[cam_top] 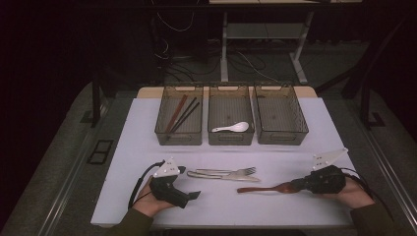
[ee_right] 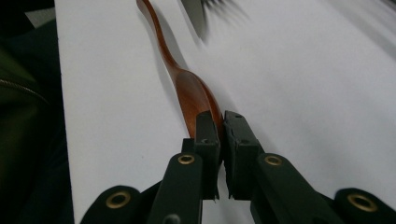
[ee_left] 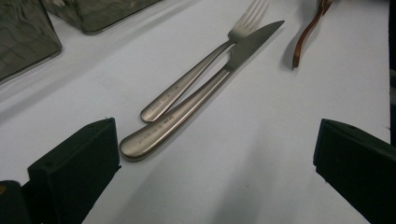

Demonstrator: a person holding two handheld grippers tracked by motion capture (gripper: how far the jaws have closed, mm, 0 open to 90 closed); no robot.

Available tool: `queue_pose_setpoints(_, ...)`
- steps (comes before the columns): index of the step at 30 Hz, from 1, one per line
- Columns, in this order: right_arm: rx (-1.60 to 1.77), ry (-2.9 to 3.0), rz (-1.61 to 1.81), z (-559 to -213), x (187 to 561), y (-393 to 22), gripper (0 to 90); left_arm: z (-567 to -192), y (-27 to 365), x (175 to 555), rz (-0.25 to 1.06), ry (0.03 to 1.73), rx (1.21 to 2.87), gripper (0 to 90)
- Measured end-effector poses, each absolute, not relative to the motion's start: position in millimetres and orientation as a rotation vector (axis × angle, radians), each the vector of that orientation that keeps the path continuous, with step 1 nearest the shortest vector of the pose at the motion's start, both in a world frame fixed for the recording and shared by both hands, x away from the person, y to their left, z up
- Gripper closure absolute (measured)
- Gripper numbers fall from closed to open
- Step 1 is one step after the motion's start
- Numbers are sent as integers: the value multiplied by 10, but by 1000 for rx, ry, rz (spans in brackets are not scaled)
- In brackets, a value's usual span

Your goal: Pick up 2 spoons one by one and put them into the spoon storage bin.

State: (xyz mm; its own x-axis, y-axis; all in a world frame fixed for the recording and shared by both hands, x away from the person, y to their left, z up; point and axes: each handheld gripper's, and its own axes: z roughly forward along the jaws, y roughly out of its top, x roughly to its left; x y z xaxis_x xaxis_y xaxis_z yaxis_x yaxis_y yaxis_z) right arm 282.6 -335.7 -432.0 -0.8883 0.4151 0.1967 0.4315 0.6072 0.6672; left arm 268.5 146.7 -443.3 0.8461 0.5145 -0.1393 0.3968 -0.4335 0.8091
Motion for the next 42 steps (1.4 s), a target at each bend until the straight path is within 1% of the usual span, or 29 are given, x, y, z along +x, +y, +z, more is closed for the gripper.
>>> queue_pose_setpoints(20, -818, -2809, -1338, -4059, 3005, -3266, 846, -4432, 1466, 2683, 161, 667, 2075, 0)
queue_pose_setpoints(42, -995, -2822, -1398, -3737, 3397, -3029, 845, -4426, 1484, 2683, 172, 669, 2064, 0)
